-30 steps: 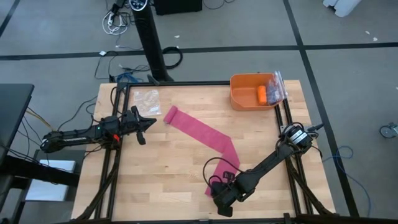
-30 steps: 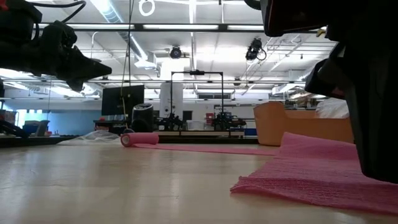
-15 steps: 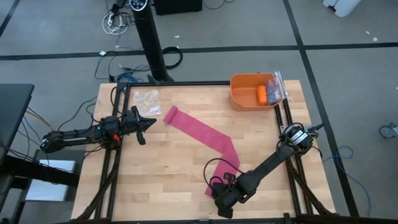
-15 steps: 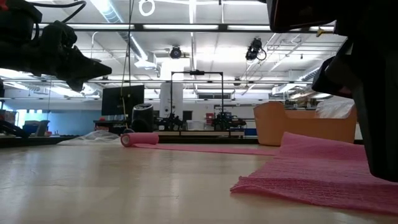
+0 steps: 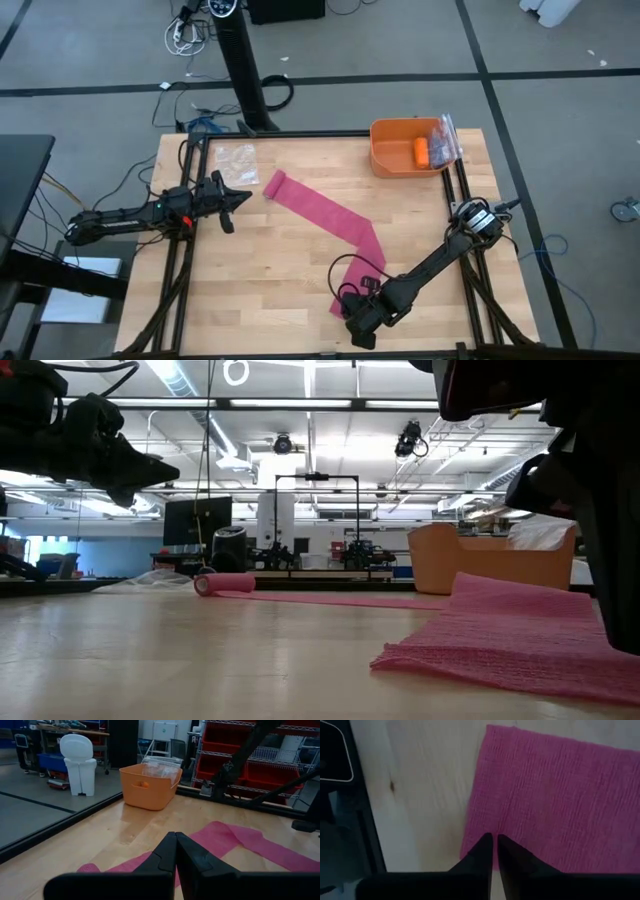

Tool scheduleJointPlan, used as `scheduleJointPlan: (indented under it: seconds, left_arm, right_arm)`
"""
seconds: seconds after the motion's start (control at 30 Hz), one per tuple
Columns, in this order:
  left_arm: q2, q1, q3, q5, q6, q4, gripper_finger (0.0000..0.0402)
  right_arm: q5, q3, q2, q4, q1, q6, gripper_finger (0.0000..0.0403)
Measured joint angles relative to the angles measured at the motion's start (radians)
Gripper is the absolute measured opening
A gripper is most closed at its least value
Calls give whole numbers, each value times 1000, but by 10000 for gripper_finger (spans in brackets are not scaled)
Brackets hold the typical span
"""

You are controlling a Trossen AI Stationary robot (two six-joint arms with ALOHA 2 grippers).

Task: Roll bandage
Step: Roll the pink bandage

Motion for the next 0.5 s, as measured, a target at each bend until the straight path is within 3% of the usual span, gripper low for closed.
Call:
scheduleJointPlan:
  seconds: [0.3, 0.5]
  left_arm:
    - [0, 0, 0, 0, 0, 0, 17]
    - [0, 0, 0, 14, -8, -2, 17]
  right_arm:
    - [-2, 0, 8, 48, 10, 50, 85]
    - [-3, 2, 37, 44, 10, 59, 60]
